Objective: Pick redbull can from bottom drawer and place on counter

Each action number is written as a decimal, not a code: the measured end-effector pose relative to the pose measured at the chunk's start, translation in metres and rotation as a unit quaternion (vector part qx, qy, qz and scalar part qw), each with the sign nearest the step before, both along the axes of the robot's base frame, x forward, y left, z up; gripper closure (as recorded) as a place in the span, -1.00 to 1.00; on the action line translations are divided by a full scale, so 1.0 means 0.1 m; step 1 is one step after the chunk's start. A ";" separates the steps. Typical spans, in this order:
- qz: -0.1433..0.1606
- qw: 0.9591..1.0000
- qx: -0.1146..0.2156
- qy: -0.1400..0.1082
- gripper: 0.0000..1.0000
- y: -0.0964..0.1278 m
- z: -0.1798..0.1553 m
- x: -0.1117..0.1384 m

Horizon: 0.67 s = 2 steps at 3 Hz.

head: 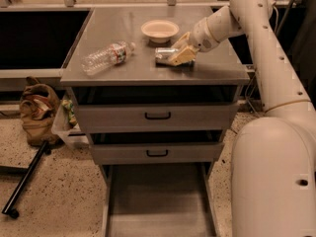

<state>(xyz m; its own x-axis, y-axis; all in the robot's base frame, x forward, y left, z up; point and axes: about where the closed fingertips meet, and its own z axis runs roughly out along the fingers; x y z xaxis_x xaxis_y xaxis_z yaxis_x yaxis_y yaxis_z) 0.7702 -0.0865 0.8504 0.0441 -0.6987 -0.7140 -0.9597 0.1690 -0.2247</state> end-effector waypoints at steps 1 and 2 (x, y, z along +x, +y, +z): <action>0.000 1.000 0.000 0.000 0.60 0.00 0.00 0.00; 0.000 1.000 0.000 0.000 0.14 0.00 0.00 0.00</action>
Offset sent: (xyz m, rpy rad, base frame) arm 0.0000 0.0000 0.0000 0.0000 0.0000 0.0000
